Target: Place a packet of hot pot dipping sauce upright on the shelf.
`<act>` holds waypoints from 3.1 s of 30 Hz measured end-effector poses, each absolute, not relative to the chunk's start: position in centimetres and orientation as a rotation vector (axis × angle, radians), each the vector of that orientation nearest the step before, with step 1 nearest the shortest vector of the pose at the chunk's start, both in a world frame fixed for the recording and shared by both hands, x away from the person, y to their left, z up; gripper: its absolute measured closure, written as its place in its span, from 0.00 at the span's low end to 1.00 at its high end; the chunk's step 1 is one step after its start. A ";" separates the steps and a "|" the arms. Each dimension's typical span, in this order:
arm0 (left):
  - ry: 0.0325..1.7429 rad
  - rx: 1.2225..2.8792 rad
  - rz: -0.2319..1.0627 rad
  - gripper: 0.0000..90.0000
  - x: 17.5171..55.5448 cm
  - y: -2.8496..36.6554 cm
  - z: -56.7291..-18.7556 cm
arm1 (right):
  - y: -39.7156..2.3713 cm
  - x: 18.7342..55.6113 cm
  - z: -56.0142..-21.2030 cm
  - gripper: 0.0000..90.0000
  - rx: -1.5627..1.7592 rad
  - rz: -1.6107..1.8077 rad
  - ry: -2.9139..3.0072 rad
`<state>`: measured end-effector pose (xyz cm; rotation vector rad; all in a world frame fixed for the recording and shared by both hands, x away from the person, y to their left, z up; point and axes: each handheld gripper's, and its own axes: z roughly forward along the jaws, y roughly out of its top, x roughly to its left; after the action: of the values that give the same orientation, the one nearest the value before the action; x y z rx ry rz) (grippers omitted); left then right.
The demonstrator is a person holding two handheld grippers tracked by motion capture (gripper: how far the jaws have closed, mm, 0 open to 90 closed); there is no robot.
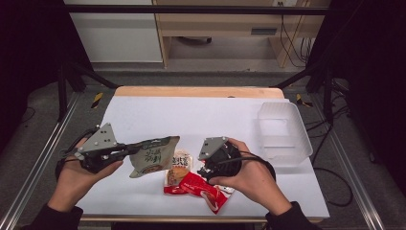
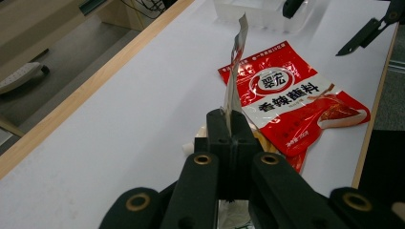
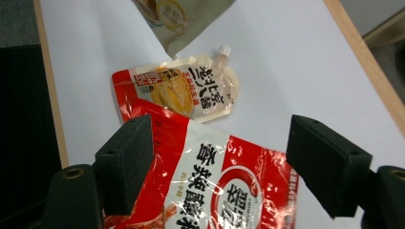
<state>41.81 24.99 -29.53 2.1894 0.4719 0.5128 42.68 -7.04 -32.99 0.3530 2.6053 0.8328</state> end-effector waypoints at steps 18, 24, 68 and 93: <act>0.382 2.246 0.464 1.00 41.5 22.8 -30.0 | -3.8 44.0 -30.2 0.39 0.203 0.752 2.659; 0.363 2.253 0.445 1.00 41.5 22.3 -30.3 | -2.3 44.5 -29.9 0.43 0.164 0.723 2.701; 0.407 2.096 0.404 0.67 41.2 22.4 -30.5 | -1.5 44.7 -29.3 1.00 0.063 0.554 2.718; 0.564 2.078 0.400 0.50 42.0 24.9 -33.7 | -6.8 44.7 -28.3 1.00 0.179 0.589 2.630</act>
<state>42.02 24.89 -33.66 2.0782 0.5645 0.4001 44.70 -6.76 -28.33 0.1785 2.6304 0.5886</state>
